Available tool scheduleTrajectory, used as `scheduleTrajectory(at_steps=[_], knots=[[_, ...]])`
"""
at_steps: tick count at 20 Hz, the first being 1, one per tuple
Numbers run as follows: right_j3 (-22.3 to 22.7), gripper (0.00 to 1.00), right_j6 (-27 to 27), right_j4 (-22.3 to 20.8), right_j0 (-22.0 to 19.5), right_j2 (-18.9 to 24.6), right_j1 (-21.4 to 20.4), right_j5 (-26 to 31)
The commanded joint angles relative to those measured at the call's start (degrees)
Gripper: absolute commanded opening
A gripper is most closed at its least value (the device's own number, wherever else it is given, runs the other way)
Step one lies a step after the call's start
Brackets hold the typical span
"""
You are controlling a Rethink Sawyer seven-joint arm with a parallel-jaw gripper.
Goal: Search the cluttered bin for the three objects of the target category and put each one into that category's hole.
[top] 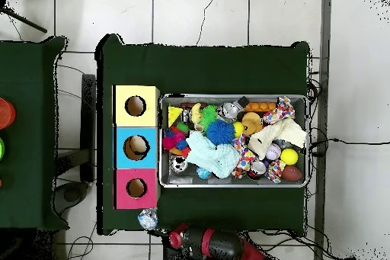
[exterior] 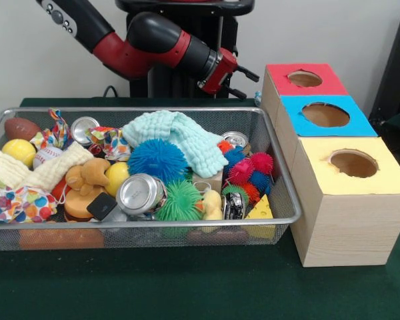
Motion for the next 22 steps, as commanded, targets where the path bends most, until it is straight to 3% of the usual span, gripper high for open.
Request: scheduleTrajectory(at_steps=[1, 8, 11, 15, 22], knots=[[-8.8, 1.00, -3.5, -4.2, 0.5, 1.8, -0.2, -3.5], [-8.8, 1.00, -0.6, -4.7, -0.3, 1.2, 0.6, -5.5], [-7.9, 1.00, 3.3, -6.6, -0.3, 0.4, -0.1, -10.8], [-6.2, 1.00, 10.4, -7.4, 4.4, -1.0, -4.3, -18.4], [-7.0, 1.00, 5.0, -2.4, -0.1, -1.7, 0.1, -12.0]])
